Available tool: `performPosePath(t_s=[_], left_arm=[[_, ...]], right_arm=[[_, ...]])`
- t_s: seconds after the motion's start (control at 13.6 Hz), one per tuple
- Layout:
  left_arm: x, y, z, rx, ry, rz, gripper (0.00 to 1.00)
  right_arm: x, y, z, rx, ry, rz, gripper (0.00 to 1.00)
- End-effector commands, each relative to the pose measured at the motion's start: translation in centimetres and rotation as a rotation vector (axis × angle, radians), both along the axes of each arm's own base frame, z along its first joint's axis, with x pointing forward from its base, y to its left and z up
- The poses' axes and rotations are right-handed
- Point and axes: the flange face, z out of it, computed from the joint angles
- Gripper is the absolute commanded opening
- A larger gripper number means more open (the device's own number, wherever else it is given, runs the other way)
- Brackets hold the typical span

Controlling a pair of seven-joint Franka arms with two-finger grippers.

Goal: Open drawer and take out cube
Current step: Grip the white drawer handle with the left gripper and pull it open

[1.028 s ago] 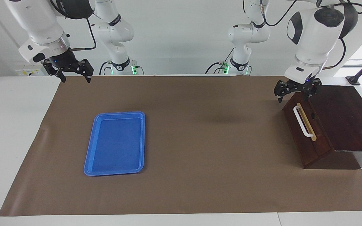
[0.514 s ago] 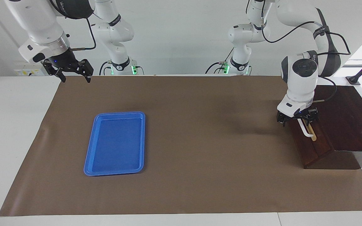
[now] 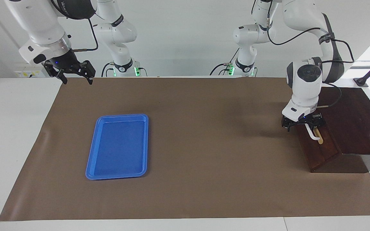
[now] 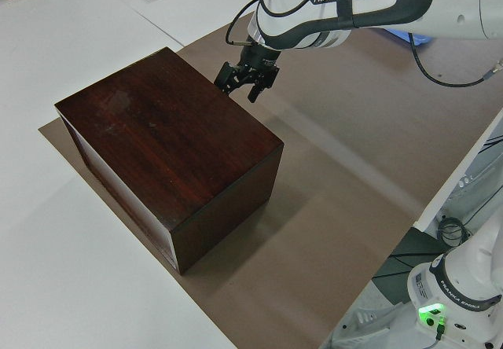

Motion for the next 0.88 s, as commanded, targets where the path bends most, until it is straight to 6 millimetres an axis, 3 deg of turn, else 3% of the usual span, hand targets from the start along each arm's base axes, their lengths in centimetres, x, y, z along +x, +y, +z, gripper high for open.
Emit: performPosePath(t_s=[0.0,0.15,0.29,0.44,0.66,0.81], left_arm=[[-0.9,-6.6,-0.4,-0.025,-0.035,0.013,1.00],[-0.9,-10.7,0.3,-0.042,-0.040,0.025,1.00],[-1.3,-13.1,0.6,-0.068,-0.032,0.022,1.00],[-1.6,-14.1,0.6,-0.076,-0.035,0.019,1.00],[-1.7,-13.9,0.6,-0.068,-0.026,0.029,1.00],[-0.1,-13.8,3.6,-0.051,-0.013,0.074,1.00]], right_arm=[[-0.2,-0.3,0.3,0.021,-0.004,0.003,1.00],[-0.2,0.0,0.2,0.021,-0.003,0.009,1.00],[-0.2,0.2,0.2,0.021,-0.003,0.011,1.00],[-0.2,0.2,0.3,0.021,-0.004,0.012,1.00],[-0.2,0.1,0.2,0.021,-0.001,0.011,1.00],[-0.2,0.1,0.2,0.021,-0.001,0.011,1.00]])
